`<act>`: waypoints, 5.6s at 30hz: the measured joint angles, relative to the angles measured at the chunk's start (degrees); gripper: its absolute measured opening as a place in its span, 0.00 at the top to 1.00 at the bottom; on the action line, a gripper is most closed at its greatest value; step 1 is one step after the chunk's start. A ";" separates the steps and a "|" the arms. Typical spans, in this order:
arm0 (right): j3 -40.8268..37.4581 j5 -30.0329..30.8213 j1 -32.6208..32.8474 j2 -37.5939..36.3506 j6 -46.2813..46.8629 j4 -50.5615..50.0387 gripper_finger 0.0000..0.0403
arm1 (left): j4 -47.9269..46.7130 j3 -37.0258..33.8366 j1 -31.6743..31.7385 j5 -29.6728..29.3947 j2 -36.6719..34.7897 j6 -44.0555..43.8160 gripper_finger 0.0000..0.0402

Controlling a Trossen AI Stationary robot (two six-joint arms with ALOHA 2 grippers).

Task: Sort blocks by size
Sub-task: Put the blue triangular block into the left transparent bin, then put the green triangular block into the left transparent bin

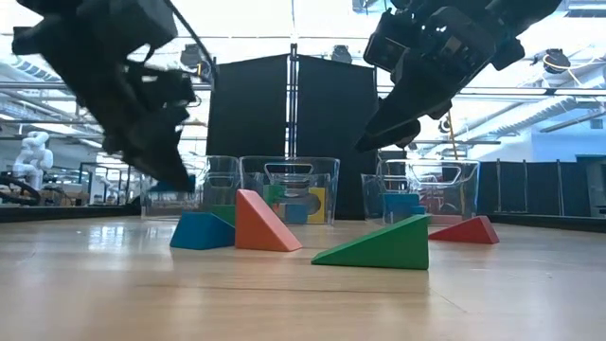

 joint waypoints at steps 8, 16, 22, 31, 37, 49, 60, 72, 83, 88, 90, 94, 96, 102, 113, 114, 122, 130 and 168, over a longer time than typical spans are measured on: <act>0.00 0.00 0.02 0.00 0.00 -0.41 0.49 | -1.37 0.10 3.01 0.05 -9.88 5.24 0.66; 0.02 -0.02 0.02 0.00 -0.07 -0.65 0.49 | -3.46 0.89 9.32 2.40 -17.96 12.85 0.66; 0.04 -0.04 0.02 0.00 -0.68 -1.09 0.49 | -3.02 3.02 17.16 7.66 -19.06 20.63 0.66; 0.04 -0.02 0.02 0.00 -0.91 -1.74 0.49 | -2.97 4.48 29.59 14.99 -19.06 28.91 0.66; 0.04 -0.02 0.02 0.00 -1.34 -1.79 0.49 | -2.74 6.06 37.65 18.68 -19.06 33.12 0.66; 0.04 -0.02 0.02 0.00 -2.38 -1.83 0.49 | 1.54 6.15 50.03 23.83 -12.50 38.20 0.66; 0.04 0.06 0.01 0.00 -2.40 -1.83 0.49 | 11.35 6.17 56.50 30.71 0.43 39.68 0.66; 0.04 0.04 0.02 0.00 -2.41 -1.83 0.49 | 12.77 6.17 58.32 29.92 6.67 41.38 0.63; 0.02 0.02 0.02 0.00 -2.43 -1.88 0.49 | 13.75 6.17 58.21 29.37 6.03 41.76 0.33; 0.02 0.02 0.02 0.00 -2.43 -2.38 0.49 | 13.74 6.17 57.33 29.61 1.08 44.14 0.30; 0.02 0.02 0.02 0.00 -2.43 -2.38 0.49 | 13.89 6.17 56.77 29.64 -2.05 44.24 0.30; 0.02 0.00 0.01 0.00 -2.62 -2.39 0.49 | 12.74 6.17 54.99 29.59 -8.74 44.22 0.30; 0.00 0.00 0.02 0.01 -2.53 -2.84 0.49 | 11.48 6.17 53.28 29.59 -11.80 44.18 0.30; -0.07 1.46 0.38 1.70 -1.40 -3.71 0.49 | 8.59 6.17 42.45 29.57 -18.23 44.46 0.30; -0.07 13.42 1.64 1.25 -2.14 -3.14 0.49 | 8.46 6.15 15.31 17.57 -19.32 39.59 0.30; -0.07 13.40 1.64 1.25 -2.14 -2.79 0.49 | 8.40 6.11 13.23 17.40 -18.91 38.90 0.30; -0.04 13.39 1.75 1.25 -1.44 1.28 0.49 | 11.91 2.77 3.19 11.13 -11.41 32.23 0.30; -0.04 13.32 1.73 1.25 -1.09 2.14 0.49 | 14.51 1.58 1.93 4.89 -0.86 28.96 0.30; 0.00 13.20 1.73 1.25 -1.31 1.64 0.49 | 22.26 1.78 9.25 9.83 16.22 30.65 0.80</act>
